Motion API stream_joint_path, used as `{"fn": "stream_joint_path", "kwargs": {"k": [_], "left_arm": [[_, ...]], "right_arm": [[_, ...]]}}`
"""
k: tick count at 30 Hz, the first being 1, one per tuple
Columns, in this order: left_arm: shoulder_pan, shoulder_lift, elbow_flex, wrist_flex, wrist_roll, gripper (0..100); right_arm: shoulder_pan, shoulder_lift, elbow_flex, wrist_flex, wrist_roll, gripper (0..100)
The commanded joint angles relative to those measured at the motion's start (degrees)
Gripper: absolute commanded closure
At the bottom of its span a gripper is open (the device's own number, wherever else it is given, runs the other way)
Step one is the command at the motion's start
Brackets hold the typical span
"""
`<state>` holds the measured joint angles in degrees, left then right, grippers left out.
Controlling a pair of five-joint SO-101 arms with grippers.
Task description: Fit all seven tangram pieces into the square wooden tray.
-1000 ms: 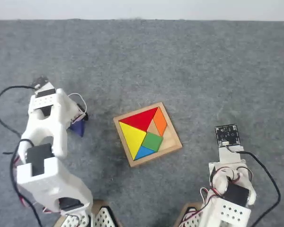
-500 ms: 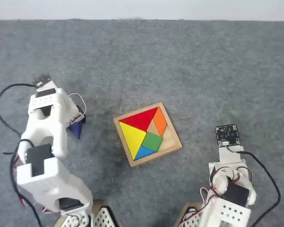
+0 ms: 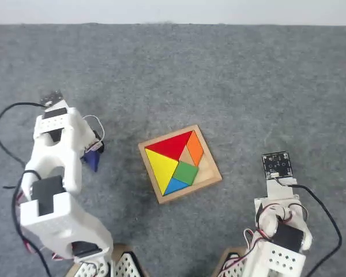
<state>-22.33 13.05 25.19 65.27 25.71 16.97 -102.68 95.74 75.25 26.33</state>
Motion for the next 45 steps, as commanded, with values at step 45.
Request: {"fn": "stream_joint_path", "kwargs": {"k": [45], "left_arm": [[-7.38, -1.05, -15.52, 10.81, -43.69, 99]], "right_arm": [[0.57, -1.19, 0.70, 0.31, 0.44, 96.5]]}}
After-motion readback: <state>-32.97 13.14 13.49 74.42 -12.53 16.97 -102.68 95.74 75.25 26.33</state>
